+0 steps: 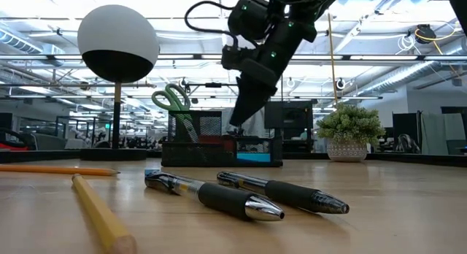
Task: Pick and place office supplies into organizer
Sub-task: Put the blue binder clip into the black desk organizer
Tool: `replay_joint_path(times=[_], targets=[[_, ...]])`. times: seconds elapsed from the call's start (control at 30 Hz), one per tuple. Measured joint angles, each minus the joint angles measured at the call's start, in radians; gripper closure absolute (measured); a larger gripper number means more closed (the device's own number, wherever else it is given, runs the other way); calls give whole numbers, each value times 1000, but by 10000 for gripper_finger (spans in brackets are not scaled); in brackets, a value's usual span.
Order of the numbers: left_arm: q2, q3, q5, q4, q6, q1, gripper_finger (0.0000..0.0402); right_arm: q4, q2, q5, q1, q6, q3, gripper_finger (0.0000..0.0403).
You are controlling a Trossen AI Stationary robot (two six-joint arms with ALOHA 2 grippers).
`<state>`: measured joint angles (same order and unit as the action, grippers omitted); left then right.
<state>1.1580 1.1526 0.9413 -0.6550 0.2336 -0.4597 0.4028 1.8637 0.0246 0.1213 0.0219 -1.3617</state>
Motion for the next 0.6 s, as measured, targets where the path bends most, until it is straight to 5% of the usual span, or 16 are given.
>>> replay_joint_path(times=[0.37, 0.6], targets=[[0, 0, -4, 0, 7, 0, 206, -43, 0, -3, -56, -100, 0, 122], [0, 0, -108, 1, 7, -1, 206, 14, -1, -4, -104, -116, 0, 124]])
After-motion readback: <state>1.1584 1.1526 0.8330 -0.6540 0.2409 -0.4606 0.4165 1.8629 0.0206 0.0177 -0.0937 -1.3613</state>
